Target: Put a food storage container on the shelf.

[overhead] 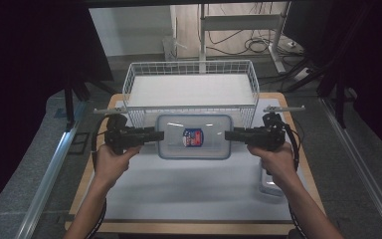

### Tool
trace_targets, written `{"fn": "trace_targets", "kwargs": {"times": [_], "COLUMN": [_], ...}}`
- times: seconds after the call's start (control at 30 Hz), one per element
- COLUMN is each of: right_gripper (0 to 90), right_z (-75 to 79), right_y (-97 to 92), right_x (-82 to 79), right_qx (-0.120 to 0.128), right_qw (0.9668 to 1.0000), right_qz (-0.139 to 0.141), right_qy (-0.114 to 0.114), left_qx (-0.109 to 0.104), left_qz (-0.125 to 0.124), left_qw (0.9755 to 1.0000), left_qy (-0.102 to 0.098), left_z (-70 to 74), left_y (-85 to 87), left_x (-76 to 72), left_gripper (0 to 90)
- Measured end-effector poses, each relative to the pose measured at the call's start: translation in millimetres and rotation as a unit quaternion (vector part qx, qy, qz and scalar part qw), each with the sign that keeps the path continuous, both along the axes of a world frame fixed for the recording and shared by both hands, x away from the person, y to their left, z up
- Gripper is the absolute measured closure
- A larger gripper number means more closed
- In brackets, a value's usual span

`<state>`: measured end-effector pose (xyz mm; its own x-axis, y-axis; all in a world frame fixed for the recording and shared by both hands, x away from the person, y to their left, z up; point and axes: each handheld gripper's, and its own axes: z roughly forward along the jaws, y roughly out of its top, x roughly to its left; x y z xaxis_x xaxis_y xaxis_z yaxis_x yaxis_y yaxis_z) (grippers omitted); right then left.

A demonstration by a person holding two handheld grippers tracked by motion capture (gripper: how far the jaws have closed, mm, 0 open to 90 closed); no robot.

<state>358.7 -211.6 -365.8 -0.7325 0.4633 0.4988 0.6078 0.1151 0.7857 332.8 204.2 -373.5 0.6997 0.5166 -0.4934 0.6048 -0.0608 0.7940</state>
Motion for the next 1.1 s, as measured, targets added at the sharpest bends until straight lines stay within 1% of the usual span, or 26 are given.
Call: {"fn": "trace_targets", "kwargs": {"times": [0.3,0.33,0.37,0.47,0.63,0.8,0.87,1.03,1.1], "right_gripper": [56.9,56.7,56.7,56.6,56.3,55.9,55.8,55.1,54.9], "right_z": [32.1,38.7,38.7,46.6,55.5,64.7,67.3,70.9,71.5], "right_y": [3.3,3.7,3.7,4.3,5.6,8.8,10.8,15.1,16.2], "right_x": [27.4,33.5,33.5,42.6,57.1,73.4,78.9,94.3,101.2], "right_qx": [0.013,0.016,0.016,0.019,0.023,0.029,0.03,0.025,0.025], "right_qw": [0.9998,0.9997,0.9997,0.9996,0.9994,0.9991,0.999,0.9987,0.9985], "right_qz": [-0.007,-0.01,-0.01,-0.013,-0.021,-0.031,-0.033,-0.043,-0.049], "right_qy": [-0.01,-0.013,-0.013,-0.014,-0.013,-0.007,-0.009,-0.006,-0.001], "left_qx": [0.002,0.002,0.003,0.002,0.002,0.002,0.004,0.008,0.008], "left_qz": [0.012,0.014,0.015,0.018,0.023,0.034,0.038,0.047,0.049], "left_qw": [0.9998,0.9998,0.9998,0.9997,0.9997,0.9994,0.9992,0.9989,0.9988], "left_qy": [-0.013,-0.013,-0.014,-0.013,-0.012,-0.011,-0.01,-0.005,0.0], "left_z": [35.4,37.8,40.9,48.4,57.8,68.8,71.6,73.7,73.1], "left_y": [1.7,1.5,1.5,1.4,2.0,3.4,4.1,4.1,3.7], "left_x": [22.4,24.1,26.6,34.5,48.7,63.7,69.1,84.7,90.7], "left_gripper": [54.4,54.4,54.4,54.4,54.4,54.1,53.7,53.3,53.1]}}
